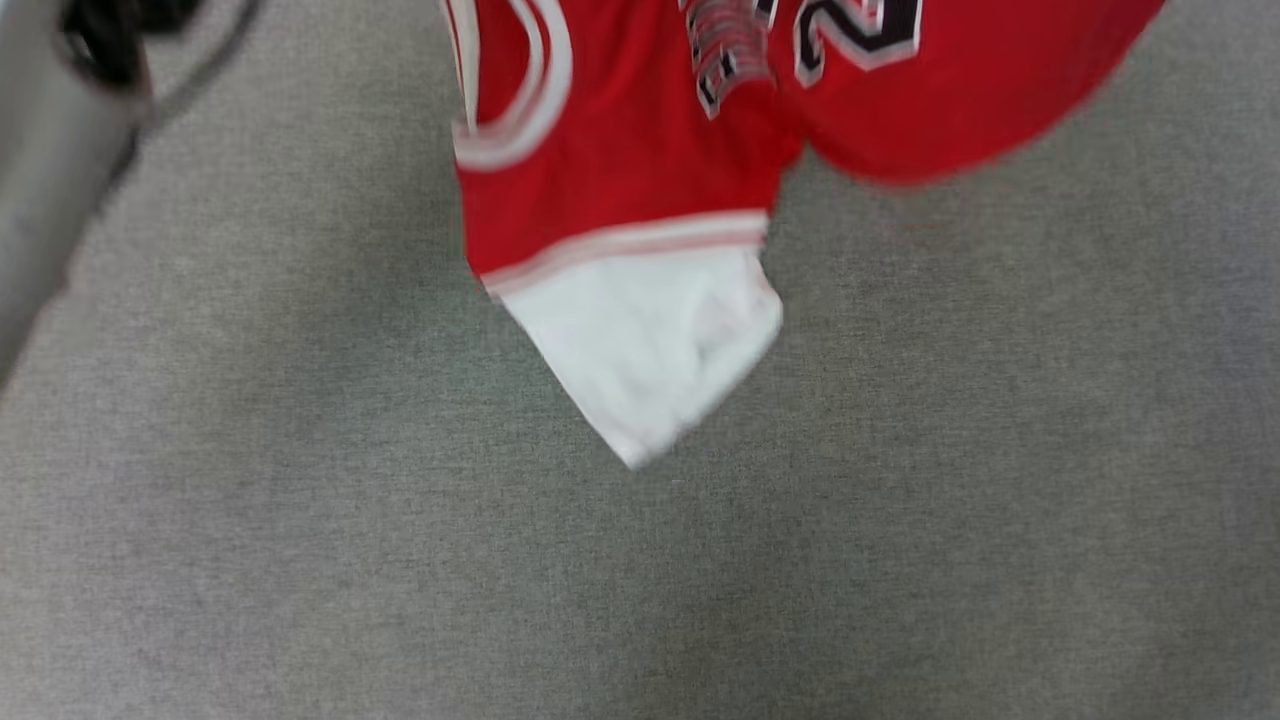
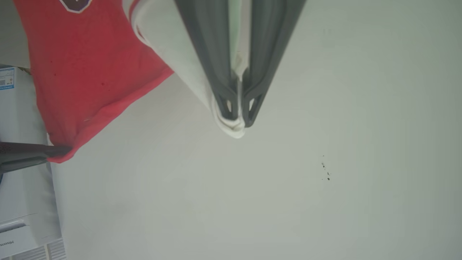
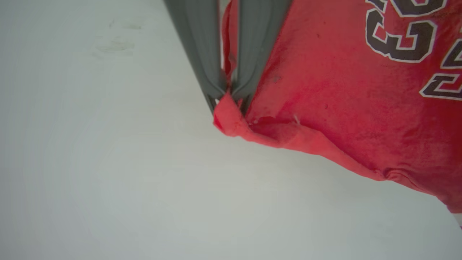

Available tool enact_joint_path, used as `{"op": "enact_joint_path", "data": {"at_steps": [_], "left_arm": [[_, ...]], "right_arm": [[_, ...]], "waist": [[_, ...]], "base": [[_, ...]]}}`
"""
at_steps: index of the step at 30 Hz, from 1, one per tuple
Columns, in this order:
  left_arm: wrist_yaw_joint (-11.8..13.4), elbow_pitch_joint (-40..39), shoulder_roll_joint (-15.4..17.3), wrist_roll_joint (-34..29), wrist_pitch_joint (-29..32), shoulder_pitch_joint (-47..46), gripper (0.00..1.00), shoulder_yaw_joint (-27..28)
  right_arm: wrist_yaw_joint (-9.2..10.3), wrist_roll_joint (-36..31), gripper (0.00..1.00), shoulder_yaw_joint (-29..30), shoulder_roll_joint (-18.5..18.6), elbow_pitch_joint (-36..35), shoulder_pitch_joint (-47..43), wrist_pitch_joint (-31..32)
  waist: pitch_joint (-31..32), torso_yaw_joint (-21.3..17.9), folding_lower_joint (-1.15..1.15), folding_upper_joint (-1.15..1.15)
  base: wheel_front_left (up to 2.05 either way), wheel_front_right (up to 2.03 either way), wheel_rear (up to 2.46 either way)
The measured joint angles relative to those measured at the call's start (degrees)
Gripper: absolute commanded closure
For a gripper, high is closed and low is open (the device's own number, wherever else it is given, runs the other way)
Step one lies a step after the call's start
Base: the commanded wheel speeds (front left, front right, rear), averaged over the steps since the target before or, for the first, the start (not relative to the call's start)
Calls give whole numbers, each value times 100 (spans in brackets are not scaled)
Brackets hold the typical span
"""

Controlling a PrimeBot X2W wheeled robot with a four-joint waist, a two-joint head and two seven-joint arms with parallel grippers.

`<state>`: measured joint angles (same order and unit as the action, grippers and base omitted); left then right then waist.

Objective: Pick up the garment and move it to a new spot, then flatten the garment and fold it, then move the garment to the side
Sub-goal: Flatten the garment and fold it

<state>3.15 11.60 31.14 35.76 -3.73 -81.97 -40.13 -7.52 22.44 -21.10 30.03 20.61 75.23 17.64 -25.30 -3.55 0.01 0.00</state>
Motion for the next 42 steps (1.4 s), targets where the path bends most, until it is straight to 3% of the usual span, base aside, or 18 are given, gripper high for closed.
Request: {"op": "enact_joint_path", "data": {"at_steps": [4, 13, 20, 28, 34, 42], "left_arm": [[-276, 656, -267, -127, -46, -934, 100, 26], [-643, 1969, -697, -363, -372, -2668, 100, 119], [-871, 2859, -834, -387, -751, -2924, 100, -3], [-989, 3553, -933, -111, -1021, -1973, 100, -156], [-1022, 3685, -970, 196, -1111, -653, 100, -176], [-944, 2758, -781, 114, -1117, 1494, 100, 144]], "right_arm": [[0, -226, 100, 67, -76, 376, 809, -104], [0, -539, 100, -45, -197, 1128, 2335, -545], [0, -458, 100, -413, -383, 1867, 2560, -955], [0, -42, 100, -1210, -601, 2597, 1728, -1422], [0, 411, 100, -1804, -762, 2884, 842, -1722], [0, 1043, 100, -2564, -612, 2772, -485, -2097]], "waist": [[-171, 0, 0, 0], [-503, 12, 0, 0], [-632, 42, 0, 0], [-647, 84, 0, 0], [-536, 128, 0, 0], [-115, 208, -1, 0]], "base": [[0, 0, 0], [0, 0, 0], [0, 0, 0], [0, 0, 0], [0, 0, 0], [0, 0, 0]]}}
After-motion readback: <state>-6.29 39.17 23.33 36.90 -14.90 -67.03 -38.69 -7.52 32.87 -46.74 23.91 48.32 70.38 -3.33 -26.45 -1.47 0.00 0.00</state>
